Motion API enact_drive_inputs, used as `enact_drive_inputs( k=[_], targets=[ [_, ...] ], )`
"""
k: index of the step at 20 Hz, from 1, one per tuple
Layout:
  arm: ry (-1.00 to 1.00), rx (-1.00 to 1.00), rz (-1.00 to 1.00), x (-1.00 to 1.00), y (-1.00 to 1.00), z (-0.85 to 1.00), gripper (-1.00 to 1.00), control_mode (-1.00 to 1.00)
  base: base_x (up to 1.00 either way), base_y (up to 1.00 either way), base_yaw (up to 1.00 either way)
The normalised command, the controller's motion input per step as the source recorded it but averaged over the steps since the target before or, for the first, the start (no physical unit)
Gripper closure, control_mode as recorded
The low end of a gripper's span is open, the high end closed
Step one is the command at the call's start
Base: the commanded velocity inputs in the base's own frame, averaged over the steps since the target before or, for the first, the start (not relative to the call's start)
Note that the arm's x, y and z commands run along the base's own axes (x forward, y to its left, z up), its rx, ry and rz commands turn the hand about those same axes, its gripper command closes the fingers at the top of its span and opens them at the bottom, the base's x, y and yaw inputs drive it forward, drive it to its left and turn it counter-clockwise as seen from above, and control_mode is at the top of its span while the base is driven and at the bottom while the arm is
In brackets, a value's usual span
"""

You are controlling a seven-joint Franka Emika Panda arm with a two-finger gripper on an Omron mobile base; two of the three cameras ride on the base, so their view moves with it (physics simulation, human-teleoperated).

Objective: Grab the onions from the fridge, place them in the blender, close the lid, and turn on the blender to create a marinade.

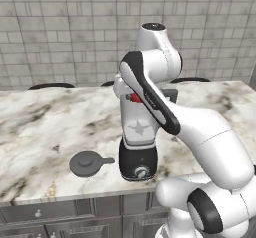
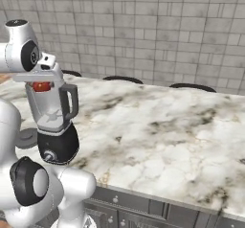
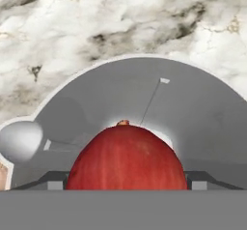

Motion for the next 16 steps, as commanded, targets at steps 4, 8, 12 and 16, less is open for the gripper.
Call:
enact_drive_inputs(
  k=[4, 8, 12, 16],
  targets=[
    [0.03, -0.03, 0.1, 0.0, 0.0, -0.5, 1.0, -1.0, 0.0, 0.0, 0.0],
    [0.02, 0.0, 0.09, -0.03, 0.0, -0.25, -1.0, -1.0, 0.0, 0.0, 0.0],
    [0.0, 0.0, 0.08, -0.09, 0.0, 0.0, -1.0, -1.0, 0.0, 0.0, 0.0],
    [0.0, 0.0, 0.06, -0.08, -0.01, 0.0, -1.0, -1.0, 0.0, 0.0, 0.0]
  ],
)
